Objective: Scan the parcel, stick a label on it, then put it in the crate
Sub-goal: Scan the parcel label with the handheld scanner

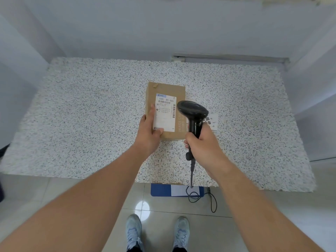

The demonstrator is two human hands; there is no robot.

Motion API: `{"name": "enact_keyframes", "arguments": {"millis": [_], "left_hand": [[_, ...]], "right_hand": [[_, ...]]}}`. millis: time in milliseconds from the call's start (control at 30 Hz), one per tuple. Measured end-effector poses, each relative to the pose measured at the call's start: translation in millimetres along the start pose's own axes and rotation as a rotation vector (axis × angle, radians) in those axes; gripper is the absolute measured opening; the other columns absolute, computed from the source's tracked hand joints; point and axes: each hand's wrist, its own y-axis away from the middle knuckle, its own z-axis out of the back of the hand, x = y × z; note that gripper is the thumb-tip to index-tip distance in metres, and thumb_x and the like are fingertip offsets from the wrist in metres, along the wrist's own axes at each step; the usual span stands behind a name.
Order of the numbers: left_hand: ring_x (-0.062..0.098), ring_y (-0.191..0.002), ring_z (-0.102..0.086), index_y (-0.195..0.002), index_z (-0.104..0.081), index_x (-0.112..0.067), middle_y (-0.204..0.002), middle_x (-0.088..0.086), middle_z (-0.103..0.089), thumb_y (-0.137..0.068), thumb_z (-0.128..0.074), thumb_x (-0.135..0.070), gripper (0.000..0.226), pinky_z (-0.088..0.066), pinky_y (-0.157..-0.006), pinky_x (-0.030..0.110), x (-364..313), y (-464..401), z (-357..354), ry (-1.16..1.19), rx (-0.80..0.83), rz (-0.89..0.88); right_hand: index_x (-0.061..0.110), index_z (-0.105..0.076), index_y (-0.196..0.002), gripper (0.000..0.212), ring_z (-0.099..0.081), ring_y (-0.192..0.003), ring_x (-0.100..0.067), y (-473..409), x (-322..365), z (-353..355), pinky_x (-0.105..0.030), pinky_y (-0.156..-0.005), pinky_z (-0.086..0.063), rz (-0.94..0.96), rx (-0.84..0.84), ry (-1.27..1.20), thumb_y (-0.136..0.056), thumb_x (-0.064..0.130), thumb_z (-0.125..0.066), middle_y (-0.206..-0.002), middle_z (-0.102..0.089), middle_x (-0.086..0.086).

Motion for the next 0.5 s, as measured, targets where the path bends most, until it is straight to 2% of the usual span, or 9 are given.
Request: {"name": "enact_keyframes", "arguments": {"millis": [133, 233, 300, 367, 433, 500], "left_hand": [[0.025, -0.134, -0.053, -0.16, -0.014, -0.048, -0.139, -0.012, -0.051, -0.1, -0.056, 0.002, 0.089, -0.051, -0.107, 0.053, 0.2, 9.2, 4.3, 0.12, 0.098, 0.128], [0.025, -0.131, -0.055, -0.159, -0.015, -0.051, -0.126, -0.024, -0.053, -0.101, -0.055, 0.001, 0.087, -0.053, -0.105, 0.05, 1.6, 15.1, 10.2, 0.132, 0.137, 0.159], [0.026, -0.131, -0.055, -0.158, -0.015, -0.052, -0.132, -0.018, -0.052, -0.102, -0.055, 0.001, 0.087, -0.056, -0.1, 0.045, 2.7, 19.8, 14.9, 0.116, 0.154, 0.174], [0.029, -0.133, -0.053, -0.159, -0.01, -0.053, -0.145, -0.01, -0.048, -0.103, -0.054, -0.001, 0.088, -0.055, -0.097, 0.041, 6.7, 24.8, 18.9, 0.075, 0.18, 0.194], [0.032, -0.137, -0.049, -0.16, -0.004, -0.051, -0.151, -0.011, -0.042, -0.104, -0.054, -0.004, 0.088, -0.048, -0.106, 0.047, 10.2, 30.0, 21.5, -0.002, 0.218, 0.203], [0.026, -0.14, -0.045, -0.161, 0.001, -0.047, -0.149, -0.017, -0.035, -0.104, -0.054, -0.007, 0.089, -0.041, -0.115, 0.048, 12.9, 30.3, 24.3, -0.084, 0.247, 0.192]], "right_hand": [[0.016, -0.05, -0.114, 0.013, -0.057, -0.07, -0.019, -9.3, -15.3, -4.6, -0.038, -0.063, -0.056, 0.008, -0.132, 0.052, -0.103, 0.012, -0.054, -0.09, -0.056, -0.006], [0.015, -0.046, -0.12, 0.021, -0.061, -0.071, -0.015, -17.4, -32.6, -6.5, -0.034, -0.056, -0.056, -0.011, -0.216, 0.073, -0.103, 0.015, -0.058, -0.094, -0.06, -0.005], [0.015, -0.045, -0.122, 0.025, -0.062, -0.073, -0.015, -23.8, -45.5, -6.0, -0.03, -0.052, -0.051, -0.021, -0.247, 0.112, -0.102, 0.016, -0.06, -0.097, -0.062, -0.005], [0.013, -0.045, -0.124, 0.029, -0.064, -0.077, -0.017, -31.3, -59.5, -5.3, -0.028, -0.054, -0.048, -0.046, -0.283, 0.151, -0.101, 0.015, -0.062, -0.102, -0.063, -0.007], [0.011, -0.046, -0.125, 0.034, -0.066, -0.088, -0.023, -37.1, -70.0, -4.9, -0.034, -0.06, -0.054, -0.083, -0.313, 0.183, -0.098, 0.014, -0.066, -0.109, -0.062, -0.011], [0.009, -0.046, -0.128, 0.039, -0.067, -0.096, -0.03, -42.3, -79.7, -4.0, -0.042, -0.071, -0.061, -0.12, -0.326, 0.212, -0.096, 0.014, -0.068, -0.119, -0.058, -0.015]]}}
